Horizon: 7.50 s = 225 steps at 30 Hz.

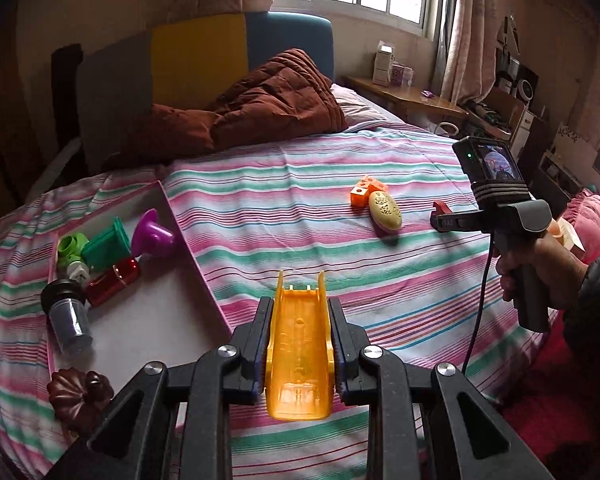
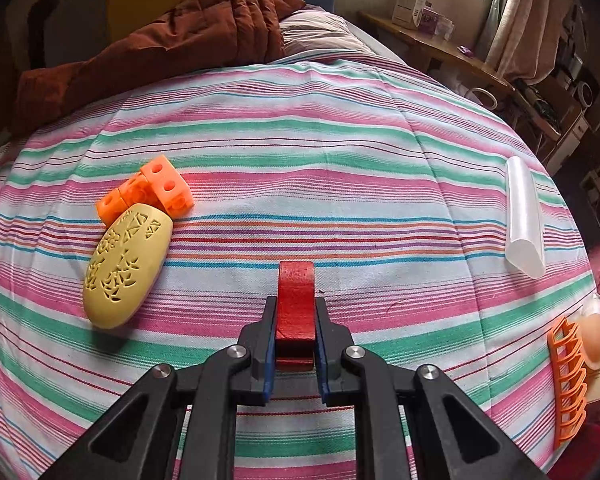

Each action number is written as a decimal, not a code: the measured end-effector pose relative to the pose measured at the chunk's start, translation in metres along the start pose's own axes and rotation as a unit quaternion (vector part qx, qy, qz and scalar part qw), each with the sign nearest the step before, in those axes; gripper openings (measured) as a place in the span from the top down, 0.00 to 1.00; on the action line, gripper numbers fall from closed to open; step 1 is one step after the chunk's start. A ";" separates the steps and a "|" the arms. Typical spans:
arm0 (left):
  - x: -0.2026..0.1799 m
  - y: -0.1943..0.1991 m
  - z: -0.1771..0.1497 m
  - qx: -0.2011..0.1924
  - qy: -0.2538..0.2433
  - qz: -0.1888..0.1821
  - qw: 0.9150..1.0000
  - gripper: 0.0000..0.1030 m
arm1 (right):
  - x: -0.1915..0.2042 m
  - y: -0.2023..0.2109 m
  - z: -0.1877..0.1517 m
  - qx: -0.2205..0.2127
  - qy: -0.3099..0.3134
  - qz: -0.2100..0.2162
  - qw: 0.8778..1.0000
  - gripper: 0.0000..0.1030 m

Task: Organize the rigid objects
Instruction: 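Carry the orange piece into the tray and open the left tool, then carry the red block over the tray with the right tool, then lower the red block into the tray and open the right tool, then move both tools back toward the yellow egg toy and orange cubes, then grasp the yellow egg toy with the left tool while the right tool grasps the orange cubes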

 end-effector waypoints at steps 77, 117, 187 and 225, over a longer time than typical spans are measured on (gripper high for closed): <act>0.135 0.059 -0.045 -0.025 0.152 0.111 0.982 0.51 | 0.046 0.024 -0.027 0.057 0.045 0.062 0.995 0.86; 0.180 0.066 -0.080 -0.013 0.204 0.139 0.969 0.51 | 0.331 0.104 -0.061 -0.006 0.267 0.219 0.938 0.86; 0.111 0.054 -0.032 -0.011 0.103 0.128 0.986 0.49 | 0.014 0.054 0.006 -0.068 -0.136 0.091 0.984 0.63; -0.100 -0.186 0.121 0.116 -0.047 -0.078 0.989 0.23 | -0.051 0.045 0.006 -0.041 -0.318 0.175 0.931 0.59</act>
Point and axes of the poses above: each gripper's, at about its wrist camera, not at the fingertips, and y roughly against the way its jaws point, x to its left, z to its top, the point moved 3 cm from there along -y, roughly the way its jaws point, and after that the axes turned 5 degrees about x, right-handed, at the moved point
